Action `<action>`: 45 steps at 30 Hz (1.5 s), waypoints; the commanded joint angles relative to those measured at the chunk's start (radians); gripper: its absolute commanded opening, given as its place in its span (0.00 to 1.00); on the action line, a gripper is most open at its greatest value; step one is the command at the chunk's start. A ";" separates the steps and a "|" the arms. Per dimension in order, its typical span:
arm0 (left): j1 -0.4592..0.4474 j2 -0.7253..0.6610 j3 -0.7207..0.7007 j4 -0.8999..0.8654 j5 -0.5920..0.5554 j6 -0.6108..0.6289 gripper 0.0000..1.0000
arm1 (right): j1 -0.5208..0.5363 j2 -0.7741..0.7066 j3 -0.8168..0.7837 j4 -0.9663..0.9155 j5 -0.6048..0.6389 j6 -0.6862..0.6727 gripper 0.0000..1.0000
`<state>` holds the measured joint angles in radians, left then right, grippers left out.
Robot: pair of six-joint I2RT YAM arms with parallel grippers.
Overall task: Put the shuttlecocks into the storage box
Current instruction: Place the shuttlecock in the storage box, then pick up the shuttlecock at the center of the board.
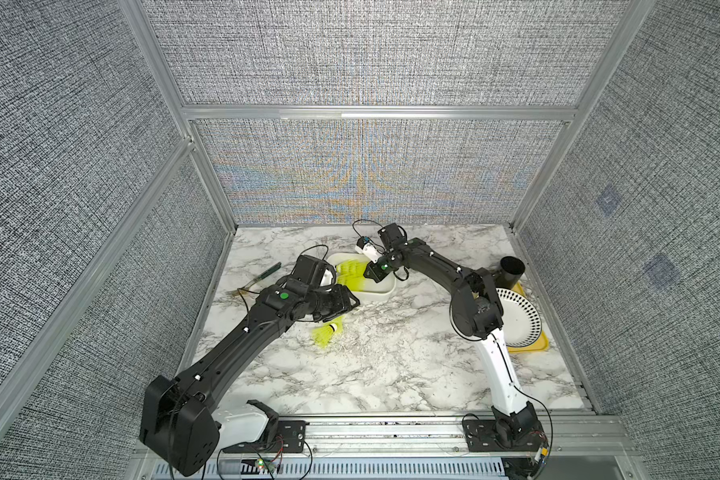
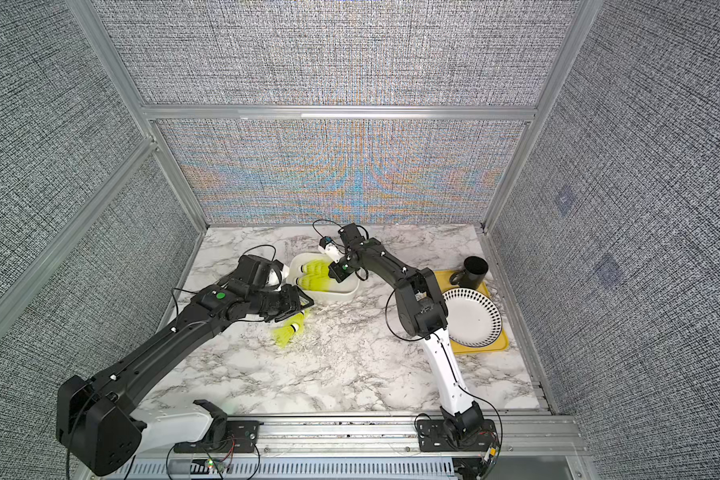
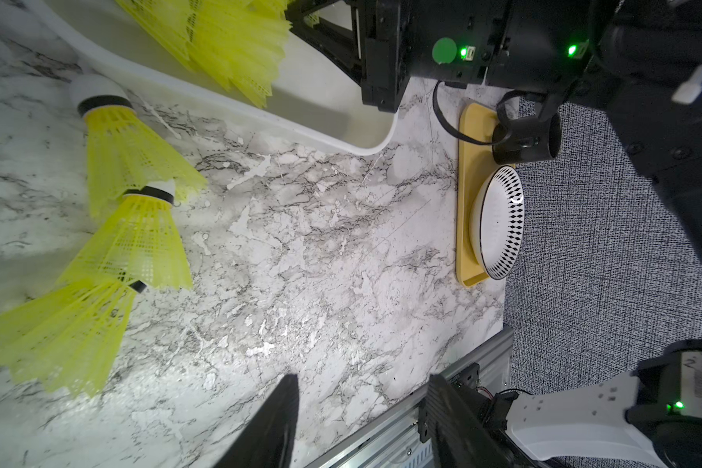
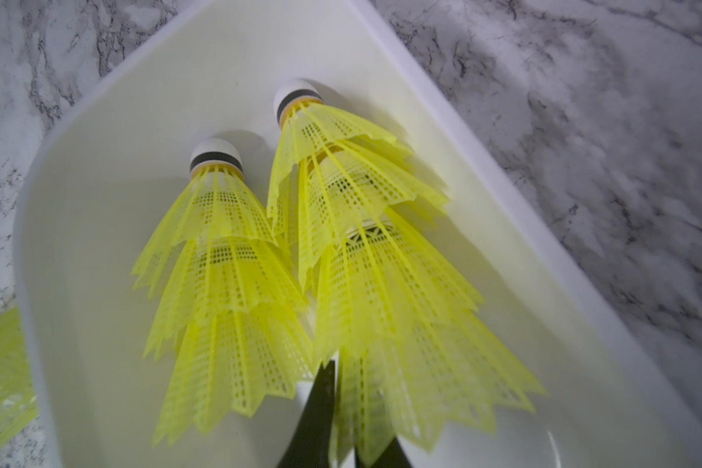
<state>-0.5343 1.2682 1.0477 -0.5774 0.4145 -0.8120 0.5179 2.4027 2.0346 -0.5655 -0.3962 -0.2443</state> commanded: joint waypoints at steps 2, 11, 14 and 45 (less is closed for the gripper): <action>-0.001 -0.004 -0.002 -0.008 -0.004 0.005 0.54 | 0.002 -0.029 -0.015 0.001 0.008 -0.001 0.19; -0.001 -0.026 -0.019 -0.008 -0.006 0.002 0.54 | 0.005 -0.075 -0.056 -0.001 0.028 0.000 0.26; -0.001 -0.035 -0.025 -0.009 -0.008 0.002 0.54 | 0.005 -0.093 -0.077 0.003 0.037 0.005 0.26; -0.002 -0.137 -0.092 -0.030 -0.026 -0.003 0.54 | 0.035 -0.370 -0.316 0.093 0.163 0.115 0.28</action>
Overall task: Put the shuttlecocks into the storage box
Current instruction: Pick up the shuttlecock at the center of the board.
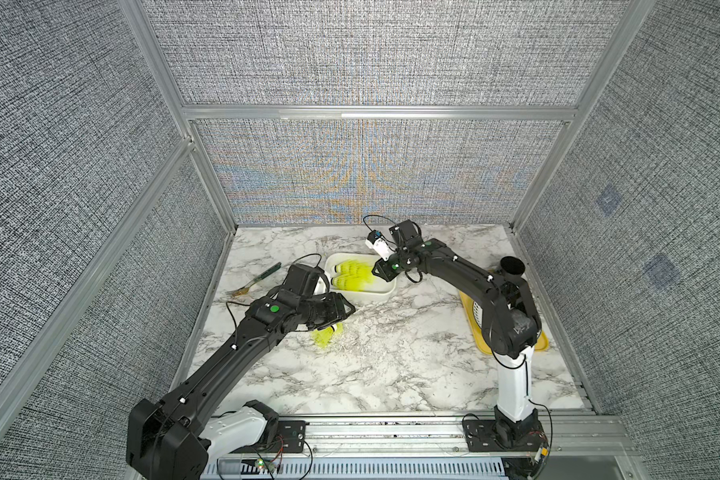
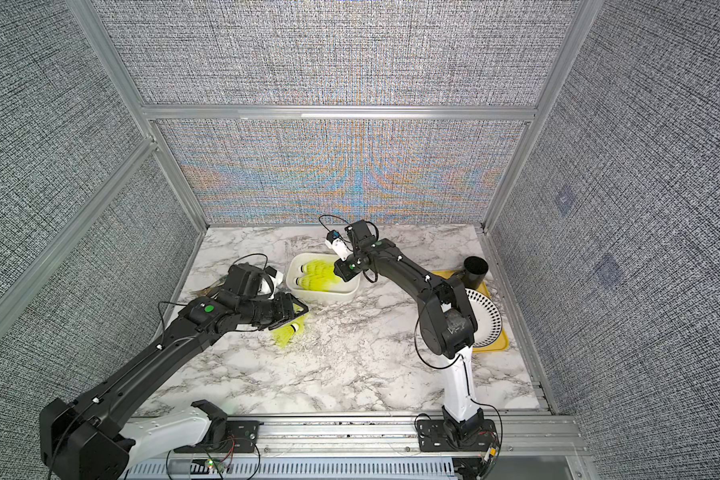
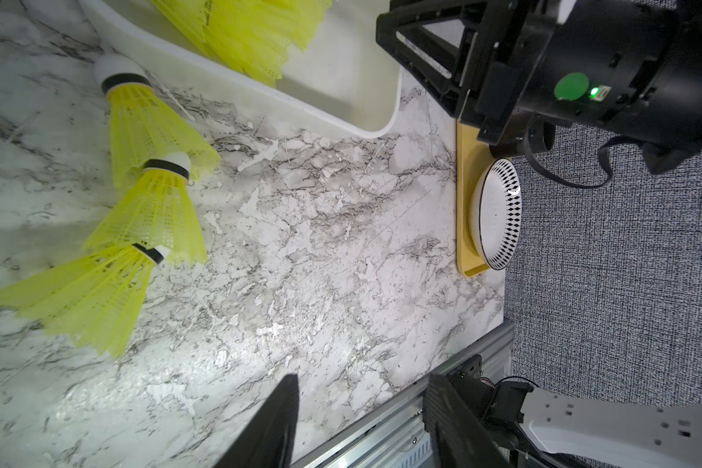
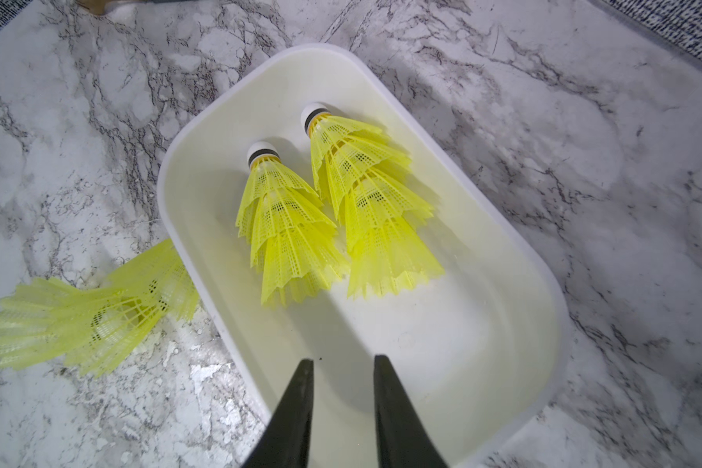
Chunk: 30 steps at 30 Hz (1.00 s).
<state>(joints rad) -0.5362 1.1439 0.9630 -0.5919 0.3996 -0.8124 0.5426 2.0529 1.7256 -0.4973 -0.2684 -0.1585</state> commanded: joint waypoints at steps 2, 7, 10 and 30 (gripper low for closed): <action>0.000 -0.026 -0.015 -0.021 -0.018 -0.006 0.54 | 0.025 -0.049 -0.027 0.037 0.061 0.047 0.28; 0.001 -0.072 -0.034 -0.053 -0.046 -0.002 0.54 | 0.072 -0.121 -0.099 0.078 0.127 0.093 0.28; 0.000 -0.111 -0.055 -0.081 -0.063 -0.004 0.54 | 0.111 -0.168 -0.144 0.100 0.156 0.120 0.28; 0.001 -0.507 -0.218 -0.299 -0.211 -0.135 0.52 | 0.492 -0.251 -0.334 0.176 0.439 0.257 0.28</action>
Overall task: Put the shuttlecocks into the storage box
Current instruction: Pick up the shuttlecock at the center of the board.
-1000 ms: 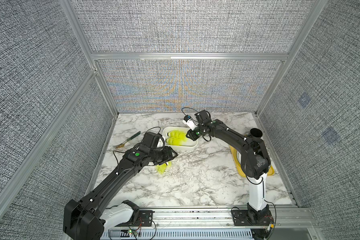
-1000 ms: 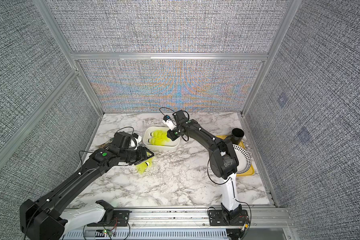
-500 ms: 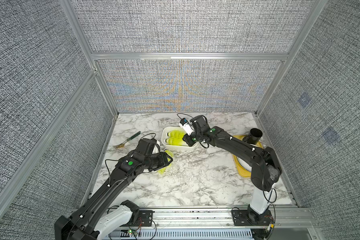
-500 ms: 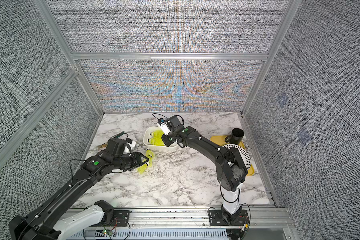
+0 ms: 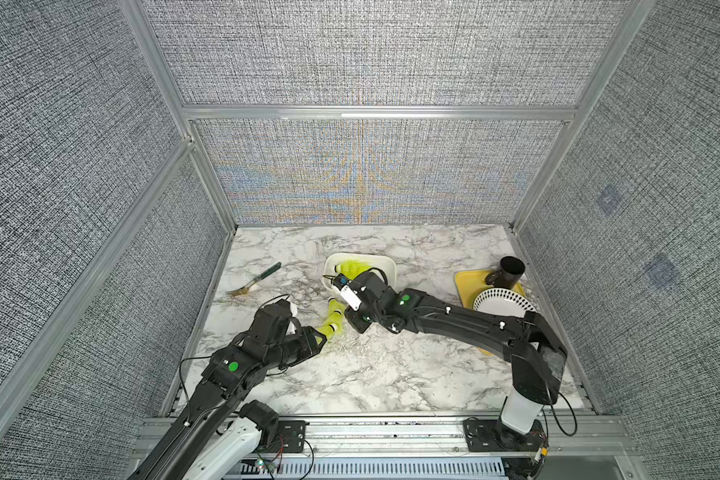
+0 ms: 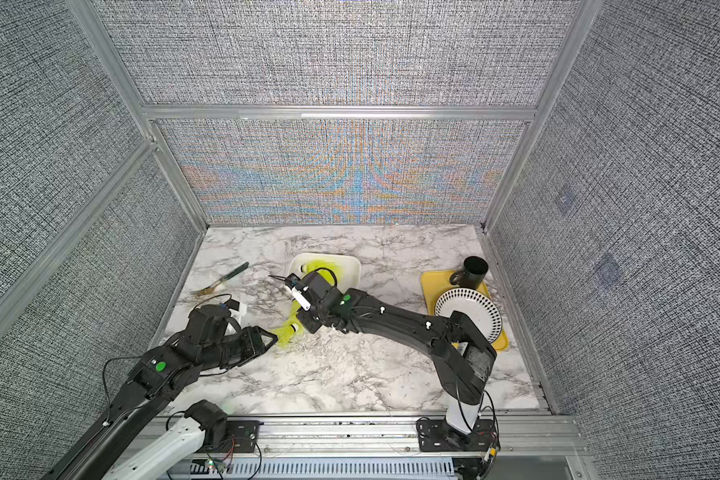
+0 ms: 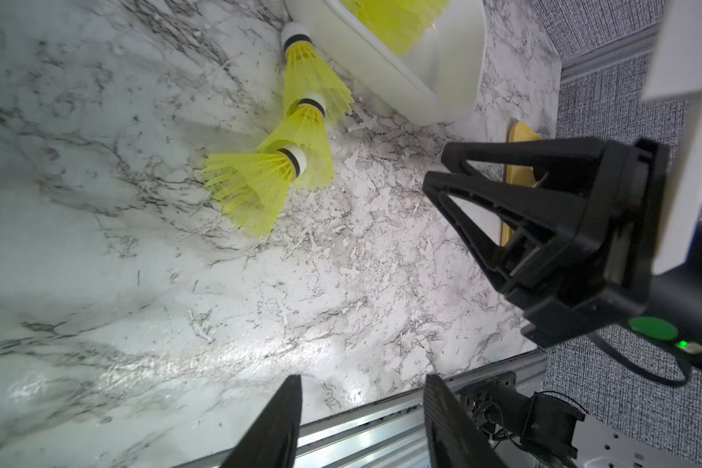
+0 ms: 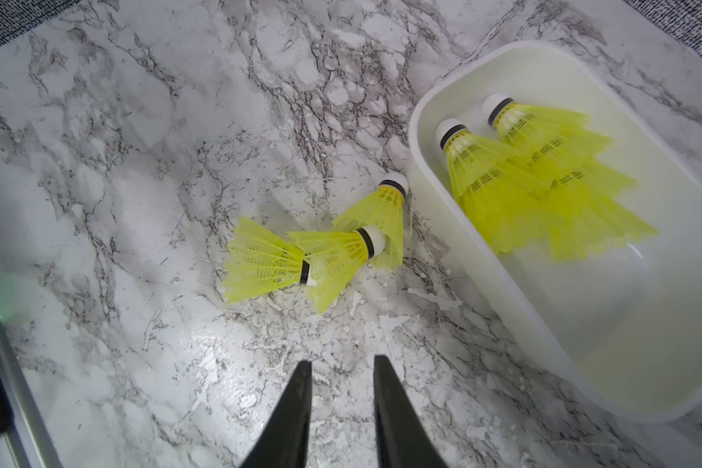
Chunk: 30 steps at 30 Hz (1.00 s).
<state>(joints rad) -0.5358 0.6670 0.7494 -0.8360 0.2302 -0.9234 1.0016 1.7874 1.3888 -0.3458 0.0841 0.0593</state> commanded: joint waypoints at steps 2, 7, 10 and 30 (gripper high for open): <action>0.000 -0.059 -0.008 -0.078 -0.052 -0.033 0.52 | 0.057 0.038 0.009 0.027 0.109 0.046 0.28; 0.000 -0.109 -0.012 -0.121 -0.062 -0.045 0.52 | 0.082 0.114 0.066 -0.013 0.207 0.087 0.28; 0.001 -0.133 -0.017 -0.140 -0.063 -0.052 0.51 | 0.079 0.146 0.095 -0.016 0.222 0.087 0.28; -0.001 -0.189 -0.018 -0.178 -0.072 -0.063 0.51 | 0.034 0.233 0.153 -0.020 0.234 0.081 0.29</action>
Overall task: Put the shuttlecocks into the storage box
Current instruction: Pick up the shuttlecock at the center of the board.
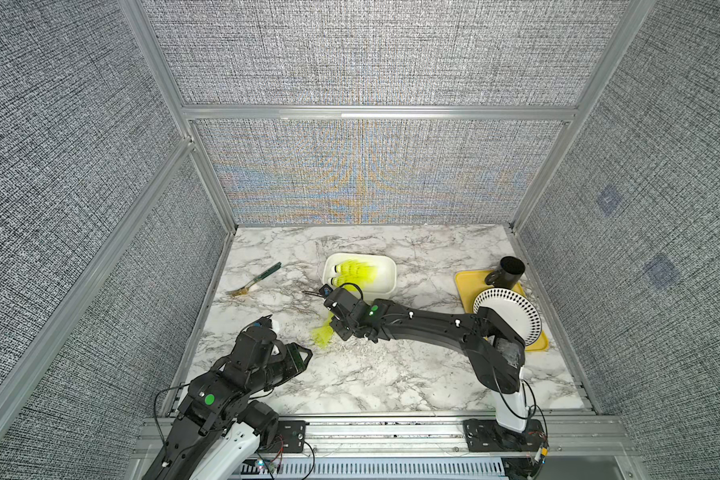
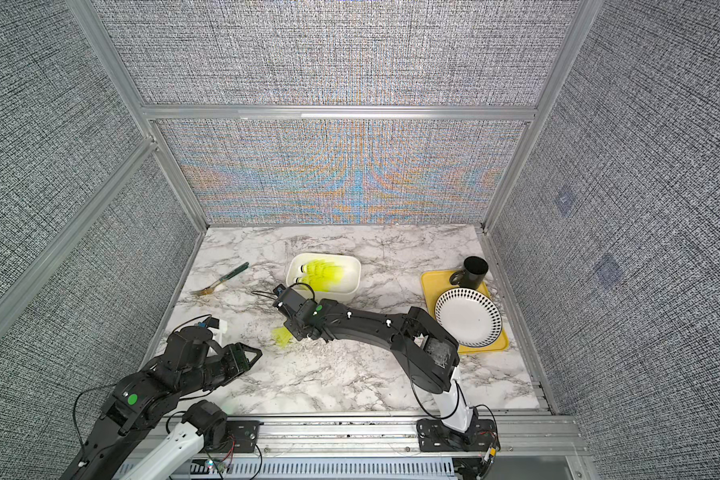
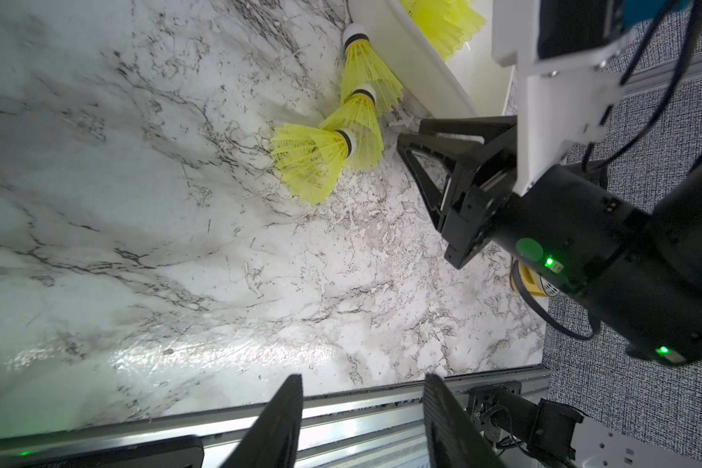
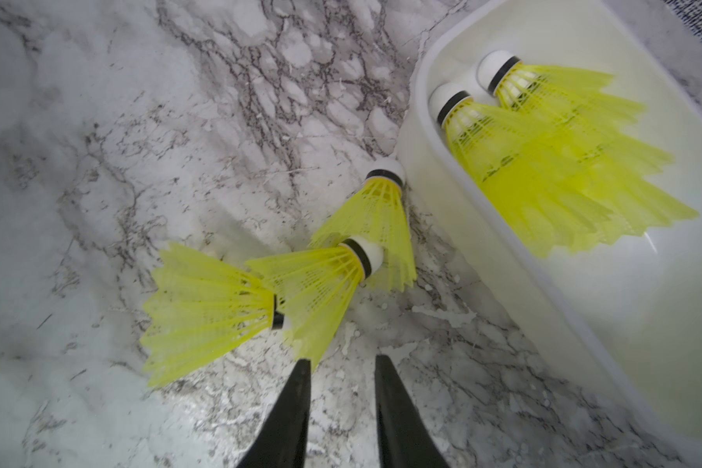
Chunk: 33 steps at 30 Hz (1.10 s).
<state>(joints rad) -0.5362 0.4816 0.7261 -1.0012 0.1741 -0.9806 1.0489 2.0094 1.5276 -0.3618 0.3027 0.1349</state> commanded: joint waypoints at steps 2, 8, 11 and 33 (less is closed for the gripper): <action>0.001 -0.002 0.008 -0.014 -0.015 -0.007 0.51 | -0.025 0.021 0.019 0.006 0.001 -0.012 0.29; 0.002 0.010 0.019 -0.014 -0.018 -0.006 0.51 | -0.060 0.070 0.059 0.019 -0.037 -0.056 0.29; 0.000 0.018 0.026 -0.013 -0.018 -0.003 0.51 | -0.074 0.086 0.086 0.025 -0.058 -0.067 0.29; 0.000 0.037 -0.001 0.089 0.029 -0.008 0.51 | -0.104 0.184 0.144 0.039 -0.091 -0.085 0.28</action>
<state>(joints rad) -0.5362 0.5232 0.7311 -0.9657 0.1852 -0.9810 0.9478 2.1883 1.6623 -0.3305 0.2054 0.0570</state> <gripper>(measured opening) 0.515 0.283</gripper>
